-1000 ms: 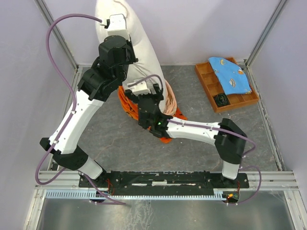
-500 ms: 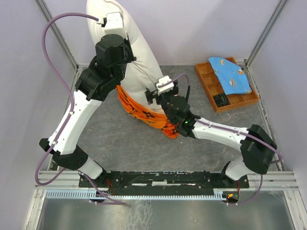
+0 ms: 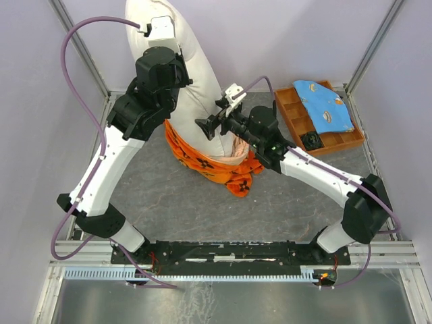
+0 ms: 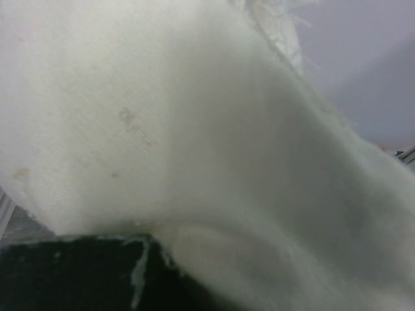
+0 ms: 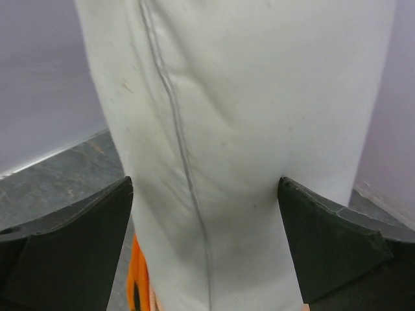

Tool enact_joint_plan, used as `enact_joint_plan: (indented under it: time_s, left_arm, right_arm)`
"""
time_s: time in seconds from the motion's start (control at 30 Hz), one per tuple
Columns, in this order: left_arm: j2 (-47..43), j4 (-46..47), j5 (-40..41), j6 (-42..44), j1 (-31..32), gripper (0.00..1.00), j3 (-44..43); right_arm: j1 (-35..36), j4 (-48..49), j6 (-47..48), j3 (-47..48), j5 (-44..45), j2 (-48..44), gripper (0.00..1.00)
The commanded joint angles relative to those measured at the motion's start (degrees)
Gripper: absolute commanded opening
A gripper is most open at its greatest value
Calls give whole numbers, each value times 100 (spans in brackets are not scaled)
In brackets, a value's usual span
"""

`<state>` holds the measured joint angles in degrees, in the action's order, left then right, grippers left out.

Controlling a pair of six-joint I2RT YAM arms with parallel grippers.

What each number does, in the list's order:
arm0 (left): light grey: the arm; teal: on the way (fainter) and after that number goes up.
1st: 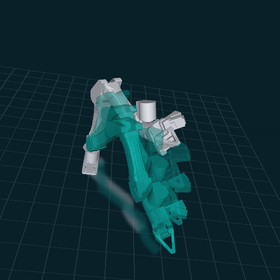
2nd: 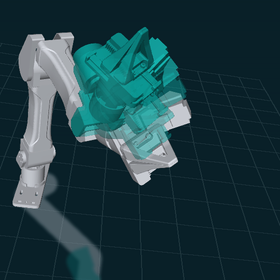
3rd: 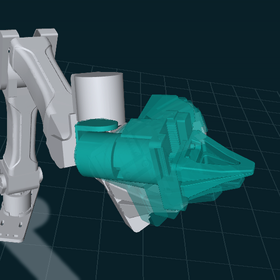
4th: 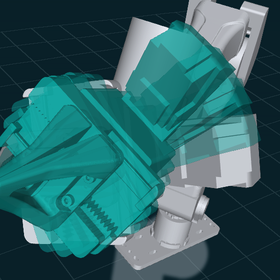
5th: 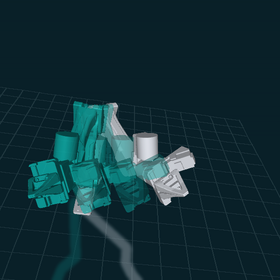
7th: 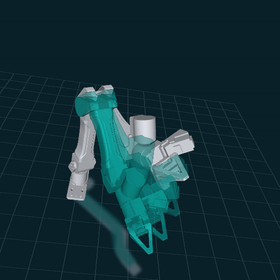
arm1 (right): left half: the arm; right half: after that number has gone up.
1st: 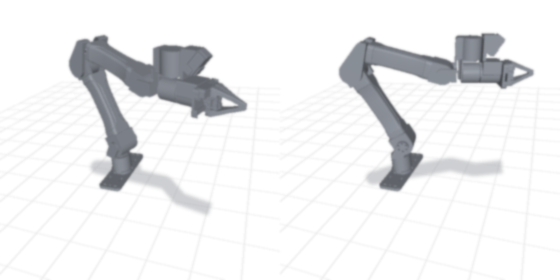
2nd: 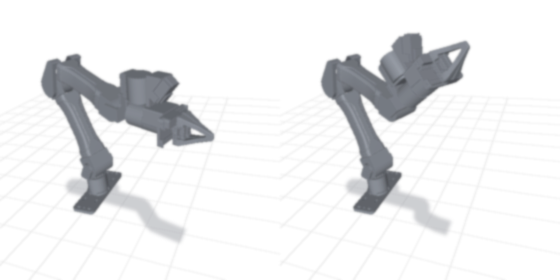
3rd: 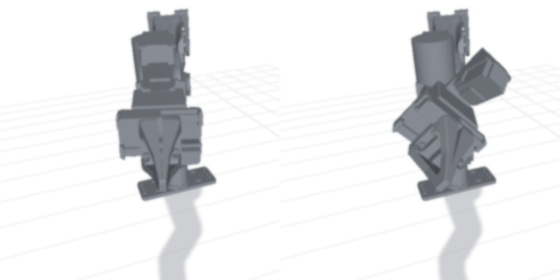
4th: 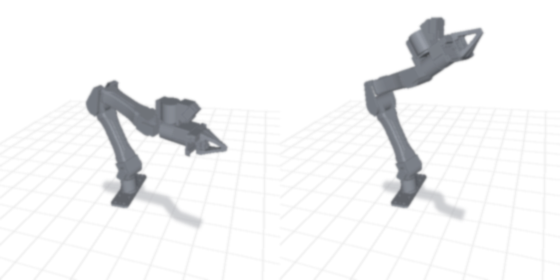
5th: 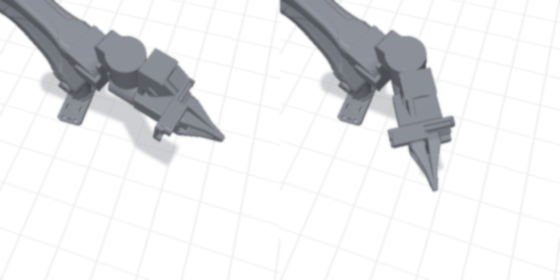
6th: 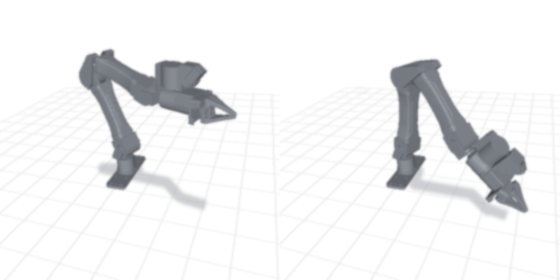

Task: Remove the pillowcase from the pillow
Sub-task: Remove the pillow from the pillowcase.

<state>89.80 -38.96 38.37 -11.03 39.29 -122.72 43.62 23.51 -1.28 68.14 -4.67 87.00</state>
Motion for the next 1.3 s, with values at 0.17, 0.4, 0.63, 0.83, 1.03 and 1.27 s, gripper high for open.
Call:
enact_joint_plan:
  time_s: [0.17, 0.4, 0.63, 0.83, 1.03, 1.27]
  left_arm:
    - [-59, 592, -289, -375, -26, 3, -398]
    - [-6, 579, -367, -539, -26, 3, -341]
    - [133, 609, -370, -567, -24, 3, -424]
    - [232, 532, -235, -718, -26, 3, -495]
    - [300, 360, -210, -1000, -26, 3, -657]
    - [260, 308, -467, -1313, -31, 3, -624]
  right_arm:
    - [-26, -451, -677, 1339, -251, 481, 99]
    - [275, -336, -849, 1605, 1312, 675, 99]
    - [799, -161, -446, 1709, 1373, 771, 99]
    - [920, 243, -801, 1779, 986, 986, 99]
    - [987, 322, -1214, 2198, 2242, 1459, 99]
    - [1048, -104, -1371, 3255, 4372, 2408, 99]
